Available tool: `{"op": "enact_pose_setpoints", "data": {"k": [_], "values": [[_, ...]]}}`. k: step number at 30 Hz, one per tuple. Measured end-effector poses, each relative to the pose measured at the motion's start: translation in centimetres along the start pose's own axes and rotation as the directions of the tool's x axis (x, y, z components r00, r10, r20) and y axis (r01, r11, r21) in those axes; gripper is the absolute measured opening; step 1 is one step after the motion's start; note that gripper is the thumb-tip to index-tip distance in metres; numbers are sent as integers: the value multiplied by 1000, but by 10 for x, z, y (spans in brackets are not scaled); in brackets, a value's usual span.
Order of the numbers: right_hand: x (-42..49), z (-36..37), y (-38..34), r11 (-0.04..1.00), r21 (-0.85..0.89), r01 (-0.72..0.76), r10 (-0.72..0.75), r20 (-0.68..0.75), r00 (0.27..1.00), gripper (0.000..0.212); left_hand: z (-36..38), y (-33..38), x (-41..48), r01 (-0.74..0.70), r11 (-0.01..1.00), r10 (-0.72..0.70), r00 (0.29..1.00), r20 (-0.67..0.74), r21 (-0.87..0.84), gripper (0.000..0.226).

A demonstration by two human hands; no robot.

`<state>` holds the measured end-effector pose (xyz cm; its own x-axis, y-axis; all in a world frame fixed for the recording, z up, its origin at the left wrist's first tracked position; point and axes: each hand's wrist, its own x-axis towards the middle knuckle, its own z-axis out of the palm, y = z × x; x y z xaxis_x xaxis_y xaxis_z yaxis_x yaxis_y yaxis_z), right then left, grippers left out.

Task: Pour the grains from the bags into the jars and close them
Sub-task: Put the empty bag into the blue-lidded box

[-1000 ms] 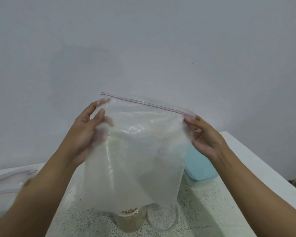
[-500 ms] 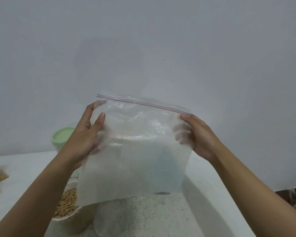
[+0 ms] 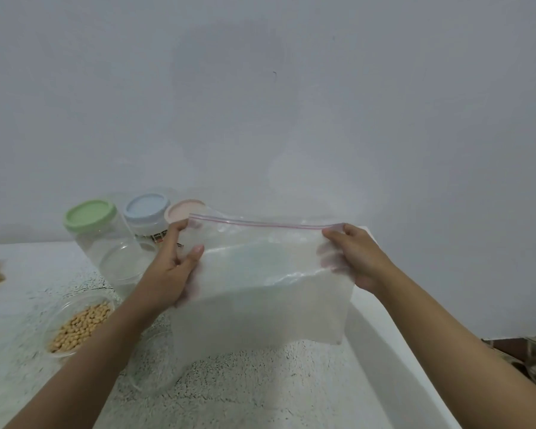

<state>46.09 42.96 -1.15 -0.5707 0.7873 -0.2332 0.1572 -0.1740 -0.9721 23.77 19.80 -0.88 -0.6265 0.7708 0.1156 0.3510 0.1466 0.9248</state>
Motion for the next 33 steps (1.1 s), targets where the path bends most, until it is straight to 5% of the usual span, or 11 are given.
{"op": "enact_pose_setpoints", "data": {"k": [6,12,15,21,24,30,33], "values": [[12,-19,32,986,-50,-162,162,-8,987,19,17,-2,-15,206,978,-198,961,192,-23,22],[12,-29,25,958,253,-133,98,145,985,7,14,-3,-5,185,980,-168,966,196,-74,33],[14,-31,25,915,375,-147,74,202,977,21,13,1,-4,297,931,-235,932,276,-210,50],[17,-31,44,988,32,-151,147,115,982,31,23,-13,-8,502,832,-429,852,301,-235,59],[16,-35,49,973,43,-226,218,135,967,24,28,-17,-14,573,782,-493,809,319,-245,54],[11,-41,48,930,-26,-367,366,183,913,22,36,-19,-30,545,821,-472,816,333,-172,28],[6,-43,51,902,-95,-420,431,194,881,34,29,-15,-37,534,835,-448,799,401,-131,37]]}}
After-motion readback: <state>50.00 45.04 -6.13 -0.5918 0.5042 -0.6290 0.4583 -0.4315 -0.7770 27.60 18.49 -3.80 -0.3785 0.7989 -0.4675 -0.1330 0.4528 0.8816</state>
